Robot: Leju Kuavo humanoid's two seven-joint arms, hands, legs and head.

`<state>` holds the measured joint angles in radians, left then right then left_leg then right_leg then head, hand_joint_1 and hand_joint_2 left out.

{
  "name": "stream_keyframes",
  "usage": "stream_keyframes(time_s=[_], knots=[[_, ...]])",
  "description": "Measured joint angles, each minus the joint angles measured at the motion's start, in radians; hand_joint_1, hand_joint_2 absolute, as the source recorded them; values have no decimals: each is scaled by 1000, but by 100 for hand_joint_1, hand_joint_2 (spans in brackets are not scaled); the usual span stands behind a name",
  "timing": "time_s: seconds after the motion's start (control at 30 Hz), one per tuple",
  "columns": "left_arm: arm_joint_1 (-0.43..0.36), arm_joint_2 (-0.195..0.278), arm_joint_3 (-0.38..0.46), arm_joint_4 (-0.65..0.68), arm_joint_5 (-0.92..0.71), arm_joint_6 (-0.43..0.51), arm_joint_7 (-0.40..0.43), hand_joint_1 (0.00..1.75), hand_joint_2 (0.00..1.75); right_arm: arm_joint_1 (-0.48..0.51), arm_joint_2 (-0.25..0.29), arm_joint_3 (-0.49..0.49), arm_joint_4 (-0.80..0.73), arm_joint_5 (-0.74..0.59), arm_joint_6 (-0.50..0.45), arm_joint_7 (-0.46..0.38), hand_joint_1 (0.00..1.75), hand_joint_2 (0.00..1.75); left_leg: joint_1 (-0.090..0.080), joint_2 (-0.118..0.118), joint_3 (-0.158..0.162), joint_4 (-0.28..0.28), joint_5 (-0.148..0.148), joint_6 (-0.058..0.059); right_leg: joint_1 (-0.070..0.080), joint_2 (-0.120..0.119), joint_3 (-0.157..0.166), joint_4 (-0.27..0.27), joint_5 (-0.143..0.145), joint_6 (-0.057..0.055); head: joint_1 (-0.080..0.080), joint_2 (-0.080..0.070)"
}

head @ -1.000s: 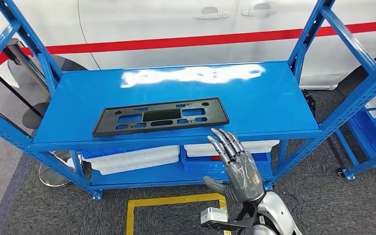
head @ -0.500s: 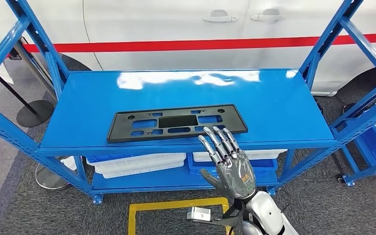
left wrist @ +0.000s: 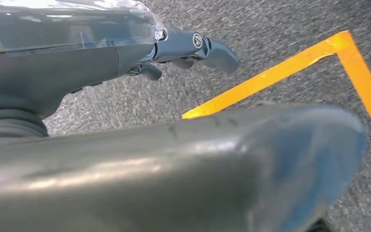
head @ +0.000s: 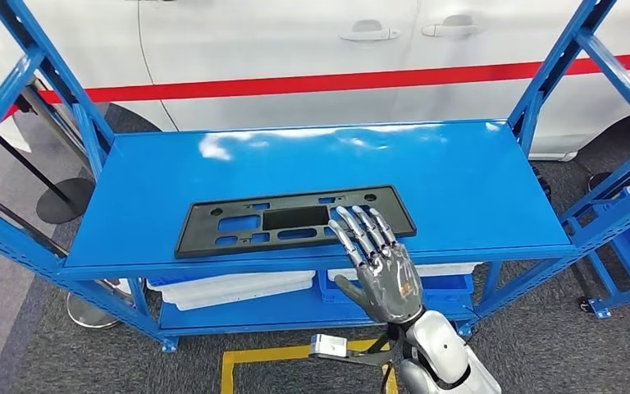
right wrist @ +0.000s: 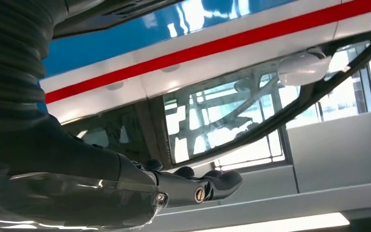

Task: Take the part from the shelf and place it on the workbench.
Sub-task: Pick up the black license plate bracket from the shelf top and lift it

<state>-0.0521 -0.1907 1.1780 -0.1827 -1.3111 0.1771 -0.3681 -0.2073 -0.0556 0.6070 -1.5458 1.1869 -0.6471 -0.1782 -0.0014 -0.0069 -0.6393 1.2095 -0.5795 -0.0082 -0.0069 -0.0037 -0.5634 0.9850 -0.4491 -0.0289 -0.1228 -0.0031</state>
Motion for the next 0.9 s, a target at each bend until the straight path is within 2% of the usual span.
stream_keyframes(time_s=[0.03, 0.07, 0.1, 0.17, 0.2, 0.23, 0.27, 0.33, 0.4, 0.43, 0.5, 0.53, 0.57, 0.6, 0.67, 0.7, 0.73, 0.8, 0.87, 0.9], knots=[[1, 0, 1, 0, 0, 0, 0, 0, 0, -3, 2, 2, 8, 1, 6, 4, 0, 175, 7, 0, -30, 46, -7, -7, -2, 0, 4, 1, -5, 2, 0, 0], [2, 0, 2, 0, 0, 0, 0, 0, 0, -4, 3, 4, 16, 4, 14, 9, 0, 175, 13, 1, -47, 61, 5, -13, -5, 0, 9, 3, -10, 5, 0, 0], [3, 0, 3, 0, 0, -1, 0, 0, 0, -5, 6, 5, 21, 9, 21, 14, 0, 175, 19, 1, -44, 38, 35, -19, -9, 1, 15, 5, -17, 9, 0, 0], [4, 0, 4, 0, -2, -4, -1, 0, 0, -8, 13, 8, 28, 20, 37, 24, 0, 175, 27, 2, -1, -81, 114, -29, -16, 3, 28, 13, -32, 22, 0, 0], [4, 0, 4, 1, -3, -5, -2, 0, 0, -12, 17, 9, 31, 25, 43, 27, 0, 175, 26, 2, 22, -135, 135, -29, -18, 4, 31, 19, -40, 30, 0, 0], [3, 0, 4, 1, -5, -6, -2, 0, 0, -15, 19, 10, 32, 28, 49, 30, 0, 175, 25, 1, 36, -167, 143, -24, -17, 5, 31, 22, -45, 37, 0, 0], [2, -1, 4, 2, -6, -7, -2, 0, 0, -19, 22, 11, 34, 31, 53, 33, 0, 175, 21, 0, 41, -176, 137, -16, -16, 5, 31, 23, -47, 44, 0, 0], [1, -1, 4, 2, -8, -9, -2, 0, 0, -28, 27, 12, 36, 36, 64, 38, 0, 175, 18, -1, 41, -178, 135, 6, -17, 5, 30, 23, -50, 53, 0, 0], [0, -1, 4, 2, -9, -10, -1, 0, 0, -39, 31, 12, 38, 37, 73, 42, 0, 175, 19, -1, 45, -183, 134, 22, -20, 5, 19, 54, -72, 59, 0, 0], [-1, -1, 4, 2, -10, -11, 0, 0, 0, -45, 33, 12, 38, 37, 76, 44, 0, 175, 20, 0, 47, -185, 133, 29, -20, 4, -3, 99, -96, 61, 0, 0], [-3, -1, 4, 2, -10, -13, 0, 0, 0, -52, 35, 13, 41, 37, 80, 46, 0, 175, 16, 0, 47, -185, 130, 37, -18, 4, -77, 238, -152, 62, 0, 0], [-3, -1, 4, 2, -10, -13, 1, 0, 0, -53, 35, 13, 44, 37, 82, 47, 0, 175, 13, 0, 48, -185, 129, 39, -16, 4, -111, 295, -166, 61, 0, 0], [-2, -1, 4, 2, -11, -14, 1, 0, 0, -53, 35, 13, 46, 37, 83, 48, 0, 175, 10, -1, 50, -185, 127, 41, -15, 4, -133, 324, -162, 58, 0, 0], [-2, -1, 4, 2, -11, -15, 2, 0, 0, -54, 35, 13, 48, 37, 84, 48, 0, 175, 6, -2, 54, -185, 126, 43, -12, 4, -135, 310, -137, 52, 0, 0], [-3, -1, 4, 2, -15, -17, 5, 0, 0, -58, 37, 13, 49, 41, 92, 54, 0, 175, -1, -4, 64, -185, 121, 45, -2, 4, -90, 188, -56, 31, 0, 0], [-4, -2, 4, 2, -17, -20, 7, 0, 0, -61, 39, 13, 49, 46, 100, 60, 0, 175, -5, -4, 67, -184, 118, 44, 4, 4, -63, 124, -26, 18, 0, 0], [-6, -3, 4, 2, -19, -22, 10, 0, 0, -65, 41, 13, 49, 52, 108, 66, 0, 175, -7, -4, 67, -184, 116, 42, 9, 3, -44, 77, -10, 9, 0, 0], [-8, -4, 2, 2, -24, -26, 15, 0, 0, -72, 45, 14, 49, 64, 126, 81, 0, 175, -5, -2, 65, -185, 115, 33, 15, 3, -33, 46, -8, 3, 1, 0], [-10, -3, -2, 2, -29, -29, 21, 0, 0, -78, 49, 14, 49, 72, 145, 93, 0, 175, -4, -1, 66, -184, 111, 22, 11, 4, -27, 30, -3, 4, 1, 0], [-12, -3, -5, 2, -31, -29, 22, 0, 0, -82, 52, 13, 49, 75, 155, 98, 0, 175, -4, 0, 62, -170, 100, 16, 6, 4, -21, 22, -1, 4, 1, 0]])
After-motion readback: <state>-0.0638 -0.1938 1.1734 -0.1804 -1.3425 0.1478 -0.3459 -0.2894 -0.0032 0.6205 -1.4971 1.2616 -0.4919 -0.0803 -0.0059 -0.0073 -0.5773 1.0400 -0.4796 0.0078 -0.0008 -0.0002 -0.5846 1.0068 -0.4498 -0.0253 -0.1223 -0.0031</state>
